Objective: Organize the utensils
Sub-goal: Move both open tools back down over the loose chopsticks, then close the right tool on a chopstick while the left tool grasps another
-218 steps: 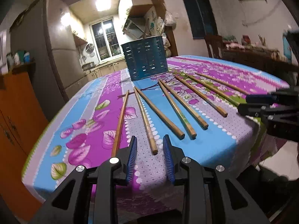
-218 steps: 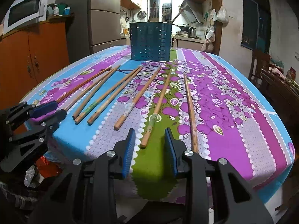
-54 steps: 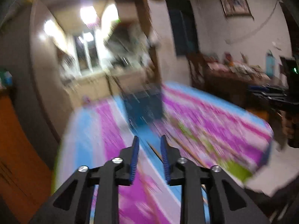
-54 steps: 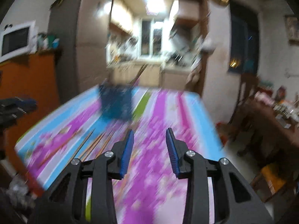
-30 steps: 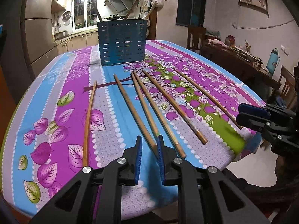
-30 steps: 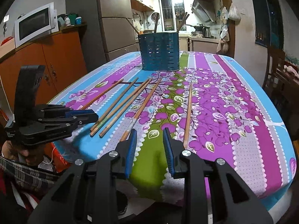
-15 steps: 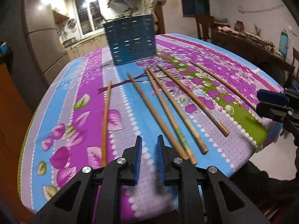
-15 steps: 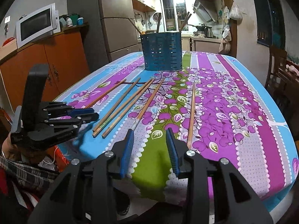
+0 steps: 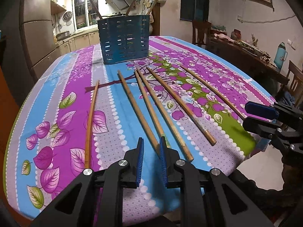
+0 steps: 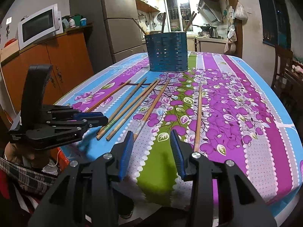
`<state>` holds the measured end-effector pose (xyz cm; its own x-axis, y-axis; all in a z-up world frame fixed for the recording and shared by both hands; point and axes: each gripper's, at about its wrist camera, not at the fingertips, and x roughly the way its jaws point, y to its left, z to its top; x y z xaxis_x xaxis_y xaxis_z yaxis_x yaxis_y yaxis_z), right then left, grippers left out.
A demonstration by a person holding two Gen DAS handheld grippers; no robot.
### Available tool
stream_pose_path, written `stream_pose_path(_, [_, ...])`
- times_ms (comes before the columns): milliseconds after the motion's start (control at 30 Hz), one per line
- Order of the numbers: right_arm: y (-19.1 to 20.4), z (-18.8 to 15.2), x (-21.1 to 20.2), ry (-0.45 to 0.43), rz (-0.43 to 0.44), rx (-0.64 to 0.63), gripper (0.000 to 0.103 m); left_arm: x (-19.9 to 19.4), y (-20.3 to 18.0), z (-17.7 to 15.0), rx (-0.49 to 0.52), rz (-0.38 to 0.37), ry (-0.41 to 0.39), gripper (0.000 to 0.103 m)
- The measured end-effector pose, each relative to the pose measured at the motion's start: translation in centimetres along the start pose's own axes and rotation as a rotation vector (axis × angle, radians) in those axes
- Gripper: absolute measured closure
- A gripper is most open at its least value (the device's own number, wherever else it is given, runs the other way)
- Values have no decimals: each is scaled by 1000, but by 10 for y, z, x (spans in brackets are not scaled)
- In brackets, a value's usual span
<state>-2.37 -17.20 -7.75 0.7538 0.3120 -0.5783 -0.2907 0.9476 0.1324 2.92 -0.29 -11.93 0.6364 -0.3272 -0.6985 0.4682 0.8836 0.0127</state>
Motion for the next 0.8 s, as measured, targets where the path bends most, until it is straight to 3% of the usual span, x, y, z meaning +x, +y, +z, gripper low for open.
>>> stream_pose_path(167, [1,0,0,-7,6,-5,63,-3,4,-2,41,149,4,84])
stream_pose_path(267, [3,0,0,-13,15,-14,63,-12,12,-3,-13,76,-8,84])
stream_pose_path(367, [6,-1,2,-12,18,-23,63,-17,3,-4,3,21,-33,84])
stream_pose_path(700, [8,-2,6,-4,14,-13,63,-1,0,-2,-16,-29,4,83])
stream_pose_path(800, [9,-2,6,-3,18,-16,63,0,-1,-1,-2,9,12,77])
